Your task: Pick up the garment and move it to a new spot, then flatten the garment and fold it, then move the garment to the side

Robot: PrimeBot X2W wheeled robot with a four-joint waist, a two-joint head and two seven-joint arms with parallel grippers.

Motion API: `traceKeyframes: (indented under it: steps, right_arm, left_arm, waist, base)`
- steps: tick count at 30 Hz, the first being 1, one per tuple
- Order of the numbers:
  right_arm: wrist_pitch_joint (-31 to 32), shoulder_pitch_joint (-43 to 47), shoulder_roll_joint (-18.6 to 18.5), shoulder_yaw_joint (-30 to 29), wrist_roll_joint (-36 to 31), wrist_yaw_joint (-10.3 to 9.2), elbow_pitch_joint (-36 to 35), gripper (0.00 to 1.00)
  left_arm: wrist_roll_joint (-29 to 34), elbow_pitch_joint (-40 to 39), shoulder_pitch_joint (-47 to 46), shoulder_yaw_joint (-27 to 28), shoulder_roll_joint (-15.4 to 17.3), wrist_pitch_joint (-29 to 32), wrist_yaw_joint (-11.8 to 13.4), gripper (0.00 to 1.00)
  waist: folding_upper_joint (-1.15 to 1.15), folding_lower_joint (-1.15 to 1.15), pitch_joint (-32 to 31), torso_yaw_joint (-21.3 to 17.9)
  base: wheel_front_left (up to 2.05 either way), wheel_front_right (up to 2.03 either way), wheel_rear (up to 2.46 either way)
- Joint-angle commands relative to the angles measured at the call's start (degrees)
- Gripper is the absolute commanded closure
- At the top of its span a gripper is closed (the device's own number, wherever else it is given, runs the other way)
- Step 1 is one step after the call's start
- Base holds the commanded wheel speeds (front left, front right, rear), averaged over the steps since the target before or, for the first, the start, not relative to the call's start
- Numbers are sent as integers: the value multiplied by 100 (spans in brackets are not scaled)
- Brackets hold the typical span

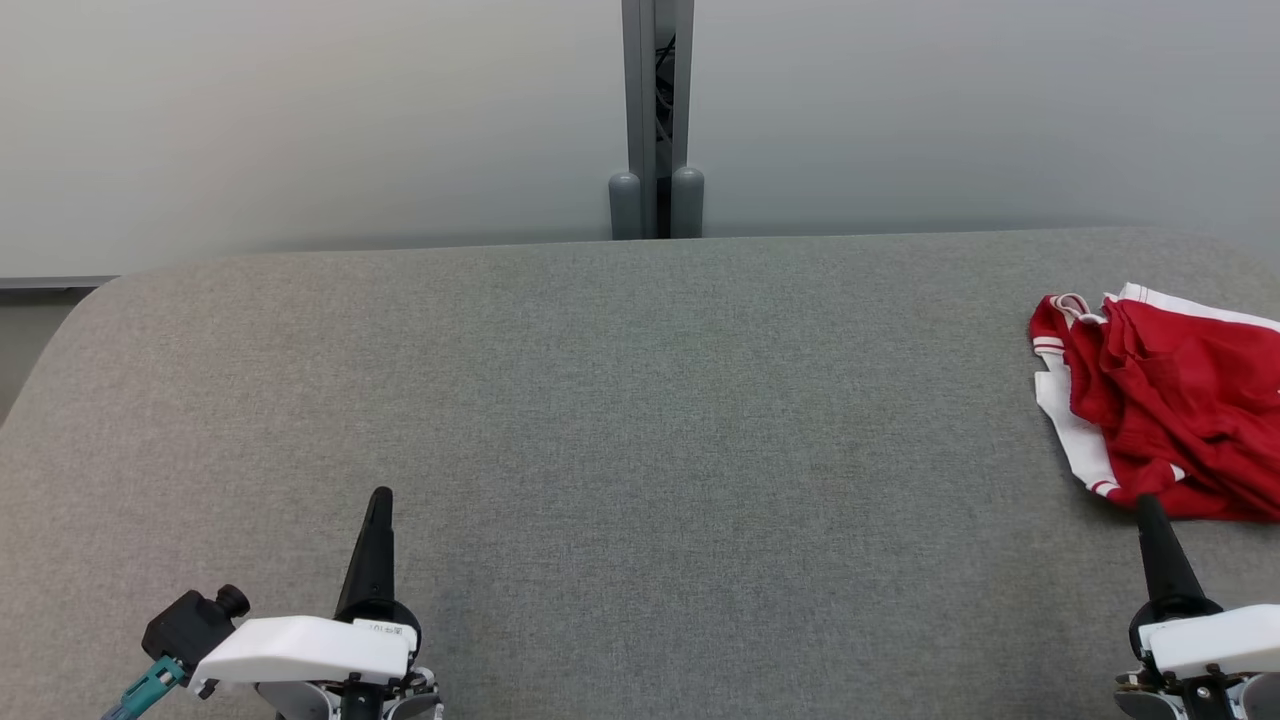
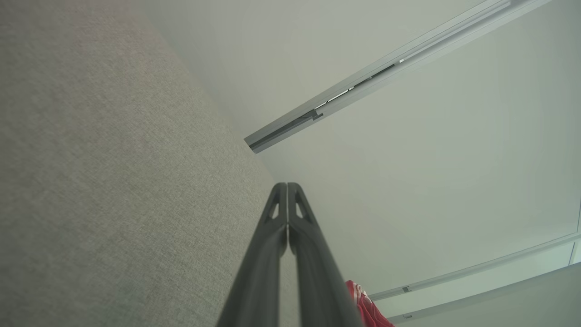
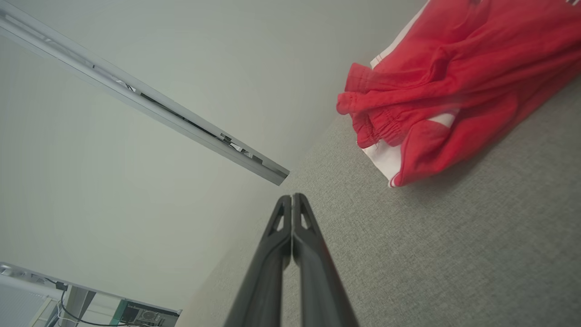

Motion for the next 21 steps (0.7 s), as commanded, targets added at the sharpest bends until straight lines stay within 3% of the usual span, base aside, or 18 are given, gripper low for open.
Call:
traceKeyframes:
  steps: [1,21]
  right_arm:
    - [72,26,-55,-68,205,2,-121,100]
    - [469,151,-70,-459,1376,2,-274,100]
  left_arm:
    - [-146,-37,-198,-2,22,33,-39,100]
    - [-1015,15,-341,-84,29,196,-130,100]
  waist:
    - [0,0,-1,-7]
    - [0,0,-18,-90]
  base:
    - [0,0,0]
    - [0,0,0]
